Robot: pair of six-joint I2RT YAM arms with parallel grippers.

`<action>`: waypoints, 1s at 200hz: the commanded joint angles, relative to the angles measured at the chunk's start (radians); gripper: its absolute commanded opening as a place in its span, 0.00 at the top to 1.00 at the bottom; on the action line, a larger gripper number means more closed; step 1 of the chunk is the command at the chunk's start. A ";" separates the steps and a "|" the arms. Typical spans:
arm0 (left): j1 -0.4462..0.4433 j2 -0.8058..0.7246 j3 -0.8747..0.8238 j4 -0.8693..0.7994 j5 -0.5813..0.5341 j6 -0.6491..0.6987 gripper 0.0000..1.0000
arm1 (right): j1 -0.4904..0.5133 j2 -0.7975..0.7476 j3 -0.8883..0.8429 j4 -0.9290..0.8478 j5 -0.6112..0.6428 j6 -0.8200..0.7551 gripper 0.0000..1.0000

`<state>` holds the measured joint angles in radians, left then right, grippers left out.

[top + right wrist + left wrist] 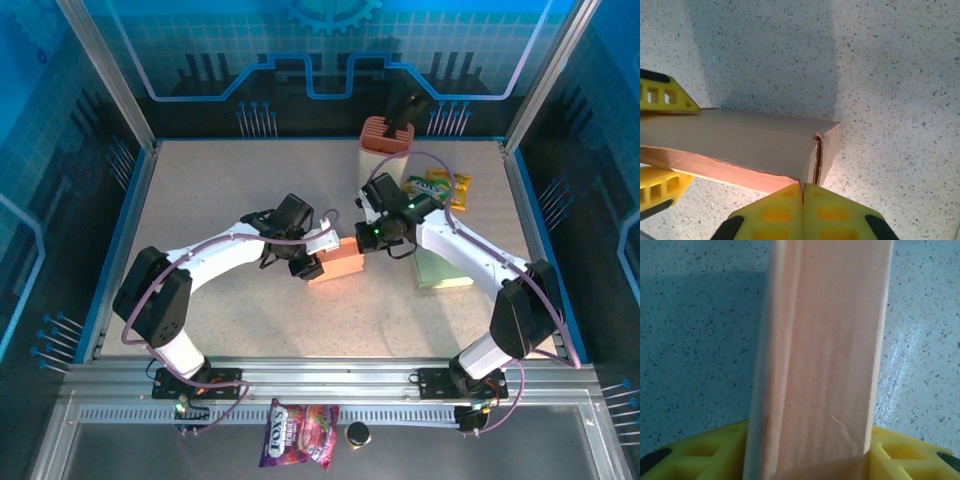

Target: Fold the paper box

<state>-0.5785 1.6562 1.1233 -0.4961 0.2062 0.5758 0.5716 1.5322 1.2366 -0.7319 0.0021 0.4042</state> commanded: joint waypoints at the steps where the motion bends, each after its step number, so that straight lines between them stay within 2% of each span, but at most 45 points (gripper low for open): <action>1: 0.015 -0.021 0.011 0.030 -0.007 -0.038 0.47 | 0.020 -0.038 -0.044 0.038 0.018 0.011 1.00; 89: 0.027 -0.135 -0.084 0.112 0.048 -0.136 0.39 | 0.046 -0.034 -0.049 0.053 0.092 0.067 1.00; 122: 0.027 -0.121 -0.087 0.107 0.051 -0.143 0.38 | 0.056 -0.027 -0.051 0.063 0.086 0.096 1.00; 167: 0.028 -0.128 -0.062 0.109 0.031 -0.157 0.41 | 0.065 -0.015 -0.052 0.053 0.102 0.135 1.00; 200: 0.036 -0.145 -0.036 0.104 0.011 -0.247 0.48 | 0.069 -0.015 -0.055 0.039 0.137 0.160 1.00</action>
<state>-0.5571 1.5417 1.0523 -0.3939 0.2237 0.4118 0.6228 1.5166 1.1942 -0.6800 0.0940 0.5259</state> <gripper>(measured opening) 0.544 0.063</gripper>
